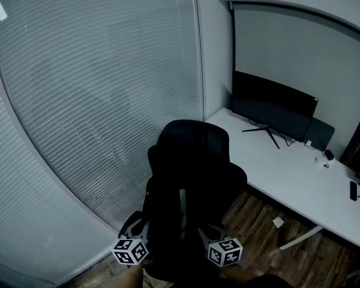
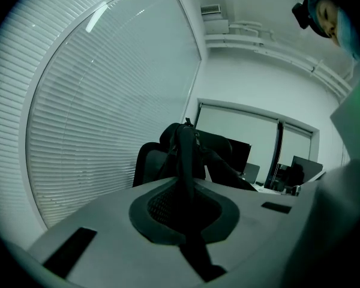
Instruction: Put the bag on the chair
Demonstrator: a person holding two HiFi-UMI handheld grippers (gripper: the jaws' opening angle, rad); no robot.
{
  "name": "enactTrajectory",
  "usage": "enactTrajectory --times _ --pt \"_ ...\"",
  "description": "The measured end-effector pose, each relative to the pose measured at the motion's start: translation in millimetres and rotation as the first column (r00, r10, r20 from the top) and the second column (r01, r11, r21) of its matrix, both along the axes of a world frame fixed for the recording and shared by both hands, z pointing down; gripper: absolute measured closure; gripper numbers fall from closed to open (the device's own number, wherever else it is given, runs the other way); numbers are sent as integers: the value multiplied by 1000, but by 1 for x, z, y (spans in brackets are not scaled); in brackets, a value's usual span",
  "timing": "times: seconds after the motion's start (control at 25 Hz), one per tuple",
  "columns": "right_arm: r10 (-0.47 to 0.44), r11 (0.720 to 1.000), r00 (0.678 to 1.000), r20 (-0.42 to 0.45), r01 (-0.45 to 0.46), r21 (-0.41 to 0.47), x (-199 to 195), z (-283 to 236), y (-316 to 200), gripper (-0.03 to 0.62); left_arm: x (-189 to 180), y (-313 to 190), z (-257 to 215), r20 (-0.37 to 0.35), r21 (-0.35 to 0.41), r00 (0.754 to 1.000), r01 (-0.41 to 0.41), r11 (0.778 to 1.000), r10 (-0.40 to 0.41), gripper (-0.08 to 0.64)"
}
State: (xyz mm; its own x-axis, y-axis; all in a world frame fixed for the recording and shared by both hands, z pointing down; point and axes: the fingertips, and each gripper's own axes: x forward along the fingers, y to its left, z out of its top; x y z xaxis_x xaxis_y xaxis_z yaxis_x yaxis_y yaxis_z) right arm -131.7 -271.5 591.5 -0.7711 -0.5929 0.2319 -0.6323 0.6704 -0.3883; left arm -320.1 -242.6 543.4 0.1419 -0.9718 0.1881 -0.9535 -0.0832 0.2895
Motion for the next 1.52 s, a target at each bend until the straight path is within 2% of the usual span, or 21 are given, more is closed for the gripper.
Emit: enactTrajectory --times 0.2,0.44,0.68,1.04,1.24,1.52 --pt "0 999 1000 -28 -1 -43 -5 26 -15 506 -7 -18 30 -2 -58 1000 7 998 -7 540" --pt "6 994 998 -64 -13 -105 -1 56 -26 506 -5 -36 64 34 -122 999 6 992 -2 540" --pt "18 988 995 -96 -33 -150 3 80 -39 506 -4 -57 93 25 -178 1000 -4 984 8 540" --pt "32 973 987 -157 -67 -223 12 120 -50 506 1 -83 136 28 -273 999 -29 961 38 540" --pt "29 974 988 -152 -62 -218 5 127 -58 506 -6 -100 150 3 -281 1000 -18 960 20 540" --pt "28 976 986 -162 -62 -211 -6 132 -62 505 -16 -112 165 8 -295 1000 -14 955 17 538"
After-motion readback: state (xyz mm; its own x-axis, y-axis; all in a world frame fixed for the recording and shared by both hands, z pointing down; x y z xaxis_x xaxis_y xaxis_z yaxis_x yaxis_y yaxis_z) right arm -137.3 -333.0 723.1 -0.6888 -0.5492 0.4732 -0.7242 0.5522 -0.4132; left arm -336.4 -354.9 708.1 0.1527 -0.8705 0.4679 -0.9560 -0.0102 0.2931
